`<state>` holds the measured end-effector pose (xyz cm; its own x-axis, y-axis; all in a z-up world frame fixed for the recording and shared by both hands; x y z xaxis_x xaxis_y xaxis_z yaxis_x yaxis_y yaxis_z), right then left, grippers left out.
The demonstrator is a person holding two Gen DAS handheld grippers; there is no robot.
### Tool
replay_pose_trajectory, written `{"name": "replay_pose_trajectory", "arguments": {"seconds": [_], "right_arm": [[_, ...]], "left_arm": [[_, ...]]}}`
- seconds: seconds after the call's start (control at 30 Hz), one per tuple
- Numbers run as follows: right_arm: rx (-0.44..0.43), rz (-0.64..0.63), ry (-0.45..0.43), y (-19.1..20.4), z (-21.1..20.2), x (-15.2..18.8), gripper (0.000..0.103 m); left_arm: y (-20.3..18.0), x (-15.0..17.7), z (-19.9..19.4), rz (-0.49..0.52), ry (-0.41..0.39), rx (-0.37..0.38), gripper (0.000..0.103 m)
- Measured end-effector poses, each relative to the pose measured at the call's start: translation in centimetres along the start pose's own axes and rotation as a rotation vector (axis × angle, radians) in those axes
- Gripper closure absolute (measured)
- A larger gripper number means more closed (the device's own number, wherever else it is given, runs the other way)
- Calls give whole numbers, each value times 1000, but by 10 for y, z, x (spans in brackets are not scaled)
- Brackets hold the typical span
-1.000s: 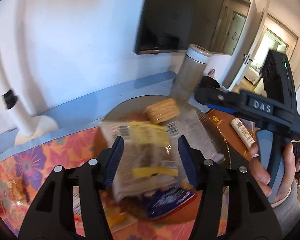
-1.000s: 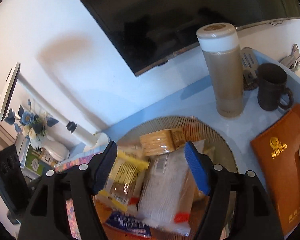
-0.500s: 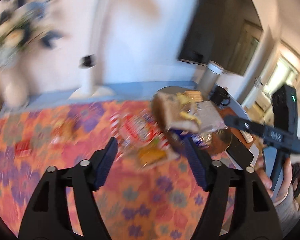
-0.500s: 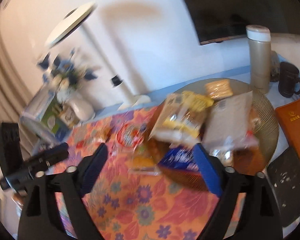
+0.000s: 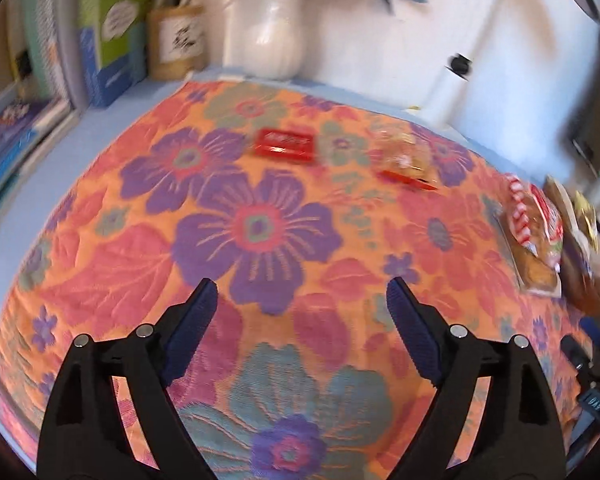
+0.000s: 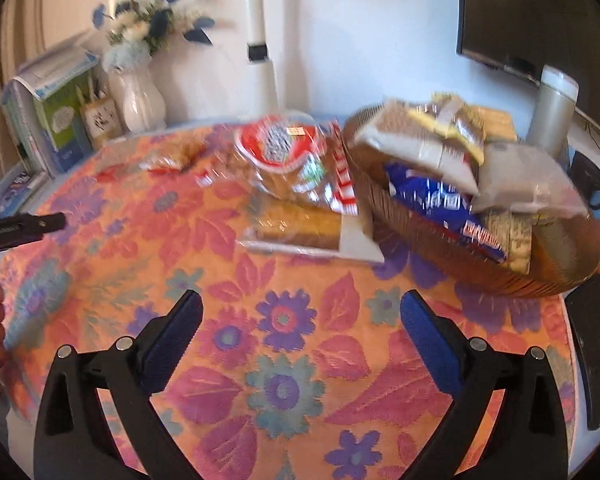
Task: Organize snacks
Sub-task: 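Move both grippers back toward the remaining snacks on the cloth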
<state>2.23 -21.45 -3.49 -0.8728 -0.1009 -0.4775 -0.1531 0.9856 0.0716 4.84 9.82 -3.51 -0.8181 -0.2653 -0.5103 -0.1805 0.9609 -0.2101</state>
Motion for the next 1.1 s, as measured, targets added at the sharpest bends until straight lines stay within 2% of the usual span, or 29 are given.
{"name": "replay_pose_trajectory", "arguments": {"seconds": [0.13,0.2,0.47,0.7,1.1], "right_arm": [[-21,44,43,-9,9,3,5],[-21,67,78,-13,15,6,5],[29,67,161,-13,30,12,5],[69,39,178,-11,32,14,5],[67,38,179,-11,34,14,5]], "left_arm": [[10,1,13,-47,8,-19,14],[12,-1,11,-50,-13,-29,9],[15,3,12,-66,9,-11,4],[9,3,18,-25,31,-59,3],[8,4,21,-3,42,-93,3]]}}
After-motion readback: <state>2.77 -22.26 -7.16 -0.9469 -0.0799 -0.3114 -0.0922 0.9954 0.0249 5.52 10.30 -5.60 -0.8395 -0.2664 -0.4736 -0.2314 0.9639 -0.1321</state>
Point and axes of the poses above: each gripper's, at about its wrist camera, not at the fingertips, and z roughly the way its jaws point, y to its left, x to its underside, the point moved 8 cm from there along z, roughly the way its jaws point, and after that the axes turned 7 degrees about y, right-handed, at the moved point
